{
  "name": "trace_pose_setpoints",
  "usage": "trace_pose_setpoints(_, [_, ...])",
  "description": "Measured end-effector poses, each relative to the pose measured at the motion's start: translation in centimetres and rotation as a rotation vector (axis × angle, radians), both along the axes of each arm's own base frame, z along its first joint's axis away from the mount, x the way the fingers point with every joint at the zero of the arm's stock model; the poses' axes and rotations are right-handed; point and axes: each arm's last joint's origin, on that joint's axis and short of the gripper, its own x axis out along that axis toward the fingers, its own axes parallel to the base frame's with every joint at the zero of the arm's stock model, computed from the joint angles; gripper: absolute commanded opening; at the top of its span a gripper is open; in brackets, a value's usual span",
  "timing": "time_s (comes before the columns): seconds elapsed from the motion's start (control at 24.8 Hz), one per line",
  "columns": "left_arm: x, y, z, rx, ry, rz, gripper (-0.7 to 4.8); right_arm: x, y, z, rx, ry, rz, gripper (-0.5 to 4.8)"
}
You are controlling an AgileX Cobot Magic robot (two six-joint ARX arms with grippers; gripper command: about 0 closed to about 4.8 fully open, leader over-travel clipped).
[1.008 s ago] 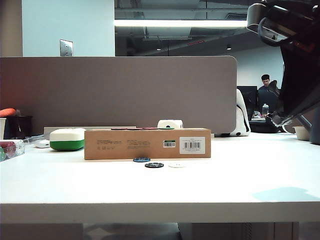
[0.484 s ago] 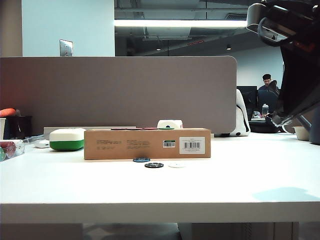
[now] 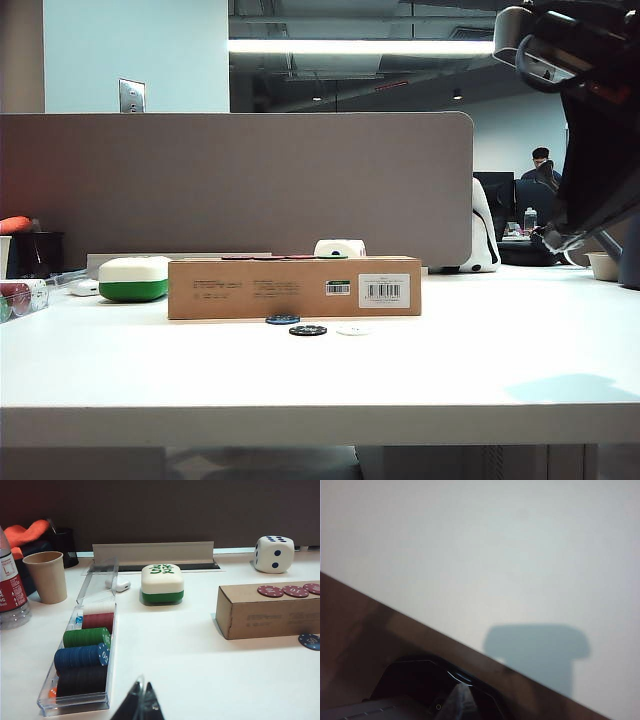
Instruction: Push the chip, whose value equals the sum of all the chip values on the rectangular box, forward next to the box.
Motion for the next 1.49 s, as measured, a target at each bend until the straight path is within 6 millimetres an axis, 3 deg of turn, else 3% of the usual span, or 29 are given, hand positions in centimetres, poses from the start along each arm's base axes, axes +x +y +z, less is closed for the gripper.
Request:
trace_pose_setpoints(1.01, [0.0, 0.0, 0.0, 0.000, 0.000, 0.000, -0.05, -0.6, -0.4, 0.6, 0.029, -0.034, 0.002, -0.02])
trace_pose_setpoints(1.13, [0.0, 0.0, 0.0, 0.000, 0.000, 0.000, -0.05, -2.3, -2.0, 2.2, 0.076, -0.205, 0.013, -0.02])
trace_pose_setpoints(1.25, [0.0, 0.0, 0.0, 0.000, 0.000, 0.000, -0.05, -3.4, -3.3, 2.3, 0.075, -0.352, 0.015, -0.02])
trace_pose_setpoints(1.49, [0.0, 0.0, 0.0, 0.000, 0.000, 0.000, -0.05, -5.6, -6.3, -1.1, 0.184, -0.588, -0.104, -0.02])
